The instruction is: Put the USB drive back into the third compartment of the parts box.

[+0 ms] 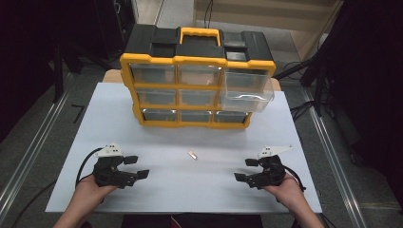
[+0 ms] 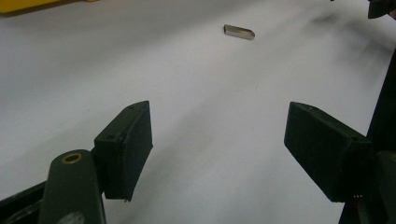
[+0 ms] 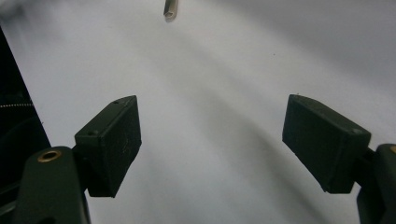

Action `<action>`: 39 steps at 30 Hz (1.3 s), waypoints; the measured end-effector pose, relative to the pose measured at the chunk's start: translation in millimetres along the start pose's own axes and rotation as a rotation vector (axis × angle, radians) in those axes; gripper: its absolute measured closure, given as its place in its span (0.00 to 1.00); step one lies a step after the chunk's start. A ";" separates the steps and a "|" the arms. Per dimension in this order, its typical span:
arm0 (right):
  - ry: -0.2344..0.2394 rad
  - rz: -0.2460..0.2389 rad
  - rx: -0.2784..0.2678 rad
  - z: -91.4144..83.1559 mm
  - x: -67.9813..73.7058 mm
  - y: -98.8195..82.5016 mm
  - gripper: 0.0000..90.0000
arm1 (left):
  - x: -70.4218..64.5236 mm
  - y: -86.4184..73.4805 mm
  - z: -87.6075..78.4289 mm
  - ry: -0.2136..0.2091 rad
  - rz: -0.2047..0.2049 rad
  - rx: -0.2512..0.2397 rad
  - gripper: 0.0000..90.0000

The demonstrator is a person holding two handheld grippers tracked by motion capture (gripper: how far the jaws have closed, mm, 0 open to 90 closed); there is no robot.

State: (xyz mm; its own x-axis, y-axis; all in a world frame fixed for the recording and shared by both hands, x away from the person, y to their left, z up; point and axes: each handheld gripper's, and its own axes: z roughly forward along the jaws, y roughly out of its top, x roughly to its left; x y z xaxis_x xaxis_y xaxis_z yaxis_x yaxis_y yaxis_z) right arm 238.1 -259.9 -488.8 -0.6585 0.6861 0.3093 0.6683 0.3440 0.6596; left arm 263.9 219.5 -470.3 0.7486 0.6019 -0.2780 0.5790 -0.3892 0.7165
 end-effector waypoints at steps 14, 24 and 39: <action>-0.007 -0.016 -0.006 9.1 -3.4 30.5 0.20 | 1.6 0.6 0.8 0.003 -0.003 0.000 0.28; -0.002 -0.030 -0.035 24.0 3.7 49.0 0.21 | 1.0 0.4 1.3 0.000 0.000 -0.001 0.28; -0.011 -0.051 -0.024 47.5 14.6 67.5 0.21 | 0.7 0.2 2.1 -0.002 0.005 0.010 0.28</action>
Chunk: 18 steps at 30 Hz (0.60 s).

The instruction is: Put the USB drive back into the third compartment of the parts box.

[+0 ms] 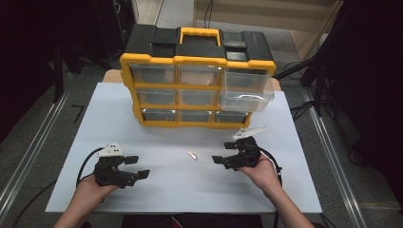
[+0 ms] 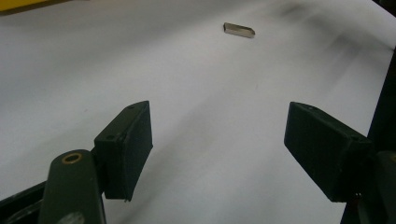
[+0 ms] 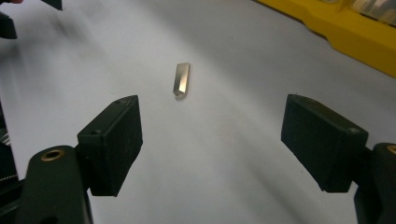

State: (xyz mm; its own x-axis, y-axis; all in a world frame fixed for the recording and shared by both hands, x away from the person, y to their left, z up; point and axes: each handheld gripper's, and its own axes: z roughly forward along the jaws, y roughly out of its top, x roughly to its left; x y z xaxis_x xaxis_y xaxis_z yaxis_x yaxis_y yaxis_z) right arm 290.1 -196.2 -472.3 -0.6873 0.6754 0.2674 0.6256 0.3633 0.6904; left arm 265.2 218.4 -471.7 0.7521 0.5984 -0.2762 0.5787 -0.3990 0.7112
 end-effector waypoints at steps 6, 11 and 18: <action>-0.021 0.003 0.023 12.4 2.7 8.4 0.22 | 0.0 -0.1 -0.3 0.001 -0.002 0.000 0.28; -0.009 -0.010 0.027 20.8 7.1 16.1 0.22 | 0.2 -0.2 -0.2 0.000 -0.002 0.000 0.28; -0.019 -0.046 0.041 34.8 14.4 24.5 0.22 | -0.1 -0.1 -0.3 -0.006 0.000 0.000 0.28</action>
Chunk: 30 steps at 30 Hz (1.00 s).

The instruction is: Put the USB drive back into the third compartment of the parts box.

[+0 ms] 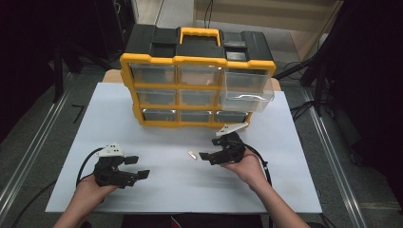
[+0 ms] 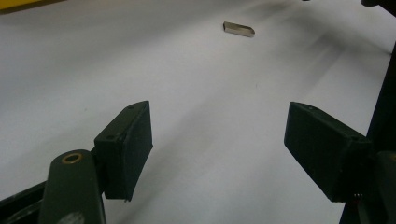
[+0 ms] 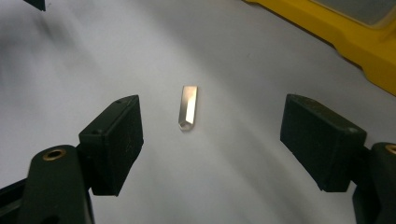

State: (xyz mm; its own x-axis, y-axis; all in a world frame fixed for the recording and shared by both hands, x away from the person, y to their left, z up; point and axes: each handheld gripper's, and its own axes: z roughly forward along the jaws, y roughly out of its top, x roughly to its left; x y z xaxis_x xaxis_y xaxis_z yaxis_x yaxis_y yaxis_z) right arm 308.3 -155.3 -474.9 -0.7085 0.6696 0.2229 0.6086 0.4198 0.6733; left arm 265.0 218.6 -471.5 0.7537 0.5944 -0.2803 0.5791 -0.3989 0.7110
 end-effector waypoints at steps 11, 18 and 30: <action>0.016 0.003 0.014 18.9 7.2 12.9 0.22 | 0.7 0.0 0.0 -0.008 -0.001 -0.001 0.28; 0.023 0.004 0.020 27.9 7.3 19.6 0.23 | 0.1 0.1 -0.1 -0.009 0.004 0.003 0.28; 0.009 0.000 0.071 41.7 7.5 24.8 0.26 | 0.6 -0.7 0.9 -0.009 0.001 0.010 0.28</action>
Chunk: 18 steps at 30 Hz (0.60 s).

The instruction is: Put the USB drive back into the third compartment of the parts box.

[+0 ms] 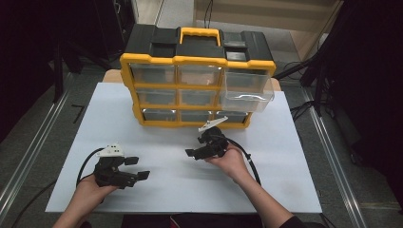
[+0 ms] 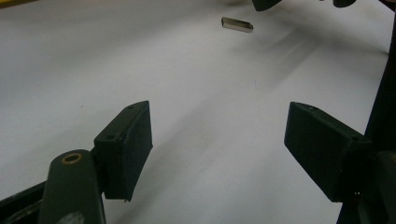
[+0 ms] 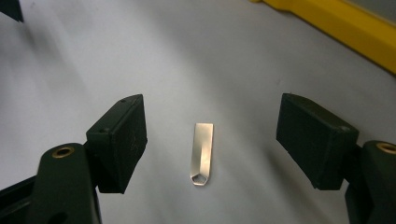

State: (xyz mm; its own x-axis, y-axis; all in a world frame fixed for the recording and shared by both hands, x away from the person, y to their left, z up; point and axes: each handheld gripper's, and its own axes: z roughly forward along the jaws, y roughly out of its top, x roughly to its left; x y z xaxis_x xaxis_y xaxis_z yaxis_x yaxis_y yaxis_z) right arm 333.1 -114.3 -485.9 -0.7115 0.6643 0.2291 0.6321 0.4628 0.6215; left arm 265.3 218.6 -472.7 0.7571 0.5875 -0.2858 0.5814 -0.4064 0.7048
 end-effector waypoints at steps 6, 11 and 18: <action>0.003 -0.006 0.035 5.6 1.3 -2.0 0.32 | -1.0 0.5 -0.6 -0.005 0.003 -0.006 0.28; 0.013 -0.009 0.066 11.1 3.5 -3.7 0.40 | -0.7 0.6 -1.0 -0.008 0.004 -0.006 0.28; -0.011 -0.022 0.091 14.6 7.6 -4.4 0.47 | -0.6 0.8 -1.1 -0.002 0.007 -0.008 0.28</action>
State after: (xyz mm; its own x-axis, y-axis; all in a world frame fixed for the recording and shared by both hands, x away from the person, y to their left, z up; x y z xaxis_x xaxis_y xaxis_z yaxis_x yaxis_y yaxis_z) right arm 329.4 -102.7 -497.8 -0.7225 0.6596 0.2072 0.6419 0.5287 0.5554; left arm 265.0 218.7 -471.3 0.7621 0.5828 -0.2820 0.5735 -0.4055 0.7119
